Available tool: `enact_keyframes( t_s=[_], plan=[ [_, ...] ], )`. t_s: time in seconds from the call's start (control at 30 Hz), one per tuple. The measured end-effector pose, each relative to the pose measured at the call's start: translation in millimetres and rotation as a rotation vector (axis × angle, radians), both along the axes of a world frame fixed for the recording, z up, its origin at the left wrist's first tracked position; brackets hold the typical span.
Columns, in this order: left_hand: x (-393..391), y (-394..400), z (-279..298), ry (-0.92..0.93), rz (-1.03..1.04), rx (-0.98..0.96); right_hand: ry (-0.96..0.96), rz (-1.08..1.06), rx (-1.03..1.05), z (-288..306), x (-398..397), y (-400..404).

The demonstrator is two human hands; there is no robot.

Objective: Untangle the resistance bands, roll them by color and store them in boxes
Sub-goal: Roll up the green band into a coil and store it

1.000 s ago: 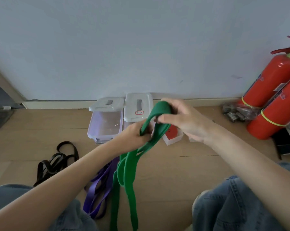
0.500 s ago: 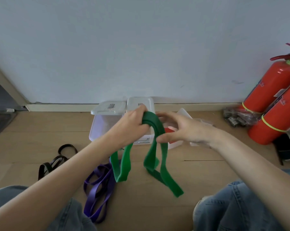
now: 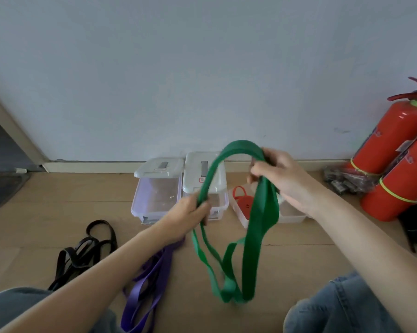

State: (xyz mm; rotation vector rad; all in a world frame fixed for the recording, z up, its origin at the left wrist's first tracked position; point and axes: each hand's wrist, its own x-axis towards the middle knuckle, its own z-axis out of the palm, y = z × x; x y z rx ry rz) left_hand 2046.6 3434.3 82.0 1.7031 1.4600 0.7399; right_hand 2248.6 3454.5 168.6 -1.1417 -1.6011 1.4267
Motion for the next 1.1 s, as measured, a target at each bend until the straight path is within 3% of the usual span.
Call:
enact_keyframes(
  t_s=[0.1, 0.13, 0.17, 0.27, 0.3, 0.43, 0.5, 0.63, 0.67, 0.73, 0.8, 0.87, 0.93, 1.03, 1.1],
  plan=[
    [-10.4, 6.2, 42.0, -0.374, 0.154, 0.085, -0.831, 0.226, -0.019, -8.7, 14.3, 1.0],
    [-11.4, 5.4, 52.4, -0.369, 0.108, 0.107, -0.979, 0.307, -0.051, -12.6, 16.3, -1.0],
    [-8.9, 2.9, 59.0, -0.265, 0.046, 0.110, -0.981, 0.353, -0.082, -15.0, 15.0, -3.3],
    [9.7, -5.7, 54.6, 0.108, -0.056, 0.124, -0.552, 0.324, -0.067, -12.4, -4.6, -11.8],
    [15.3, -7.5, 50.1, 0.170, -0.058, 0.140, -0.507, 0.326, 0.007, -14.4, -9.8, -11.4],
    [16.1, -4.2, 37.2, 0.225, -0.065, 0.179, -0.716, 0.262, 0.350, -16.7, -22.1, -13.2],
    [8.1, -1.8, 28.3, 0.175, -0.074, 0.152, -0.573, 0.205, 0.343, -12.7, -21.8, -10.3],
    [-6.7, -6.7, 4.3, 0.075, -0.158, -0.062, -0.022, -0.033, 0.145, 1.8, -6.4, 1.7],
    [-9.7, -6.2, 2.2, 0.054, -0.130, -0.060, -0.051, -0.078, 0.186, 2.3, -1.6, 3.8],
    [-16.9, -0.7, 8.5, 0.016, -0.020, -0.015, -0.422, -0.058, 0.265, -2.1, 9.1, 8.2],
    [-24.9, 6.7, 20.2, 0.058, 0.075, 0.052, -0.850, 0.149, 0.157, -9.3, 14.6, 8.7],
    [-24.4, 6.8, 30.9, 0.170, 0.039, 0.130, -1.109, 0.364, 0.014, -21.4, 14.3, 3.1],
    [-9.0, -1.0, 36.2, 0.219, -0.058, 0.146, -1.070, 0.455, -0.009, -32.6, 4.4, -4.7],
    [15.3, -4.9, 33.0, 0.254, -0.126, 0.158, -0.656, 0.398, 0.027, -36.2, -15.5, -10.1],
    [16.0, -0.6, 34.2, 0.233, -0.110, 0.173, -0.670, 0.328, 0.130, -38.8, -20.4, -8.9]
  ],
)
